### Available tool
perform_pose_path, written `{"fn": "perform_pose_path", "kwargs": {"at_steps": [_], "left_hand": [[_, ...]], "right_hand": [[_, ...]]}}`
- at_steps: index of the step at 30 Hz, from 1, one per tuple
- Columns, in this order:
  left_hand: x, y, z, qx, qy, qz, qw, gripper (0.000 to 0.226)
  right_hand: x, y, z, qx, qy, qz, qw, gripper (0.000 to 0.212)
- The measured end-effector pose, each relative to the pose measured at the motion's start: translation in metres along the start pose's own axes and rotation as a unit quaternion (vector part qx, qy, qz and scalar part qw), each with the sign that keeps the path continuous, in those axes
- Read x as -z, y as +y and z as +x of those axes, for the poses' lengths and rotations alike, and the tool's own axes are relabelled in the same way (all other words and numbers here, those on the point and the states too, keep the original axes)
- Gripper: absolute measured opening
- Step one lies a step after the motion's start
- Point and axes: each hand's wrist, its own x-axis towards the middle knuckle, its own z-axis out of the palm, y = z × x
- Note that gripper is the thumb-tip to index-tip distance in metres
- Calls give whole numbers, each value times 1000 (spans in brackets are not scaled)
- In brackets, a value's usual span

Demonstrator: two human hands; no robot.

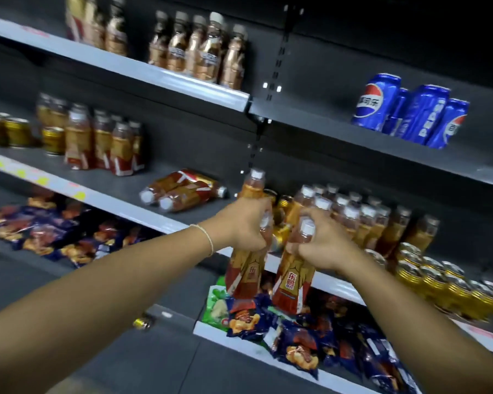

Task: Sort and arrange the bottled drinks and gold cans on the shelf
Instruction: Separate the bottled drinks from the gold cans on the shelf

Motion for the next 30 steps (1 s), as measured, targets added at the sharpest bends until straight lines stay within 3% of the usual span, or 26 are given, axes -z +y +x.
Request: {"fn": "perform_pose_path", "kwargs": {"at_steps": [5,10,13,21,30], "left_hand": [[32,-74,-53,80,-2,59,995,40],[68,-131,-101,165,42,91,981,54],[87,-161,-123,210,54,92,972,49],[127,-240,-165,331,63,52,940,61],[173,-336,-156,405,97,71,906,68]], "right_hand": [[-61,-66,12,35,-84,58,994,69],[-101,-134,29,94,-111,76,986,48],[-121,-172,42,129,-144,83,978,50],[-182,-257,89,179,-201,140,953,56],[-240,-347,185,227,-213,177,934,52]]}}
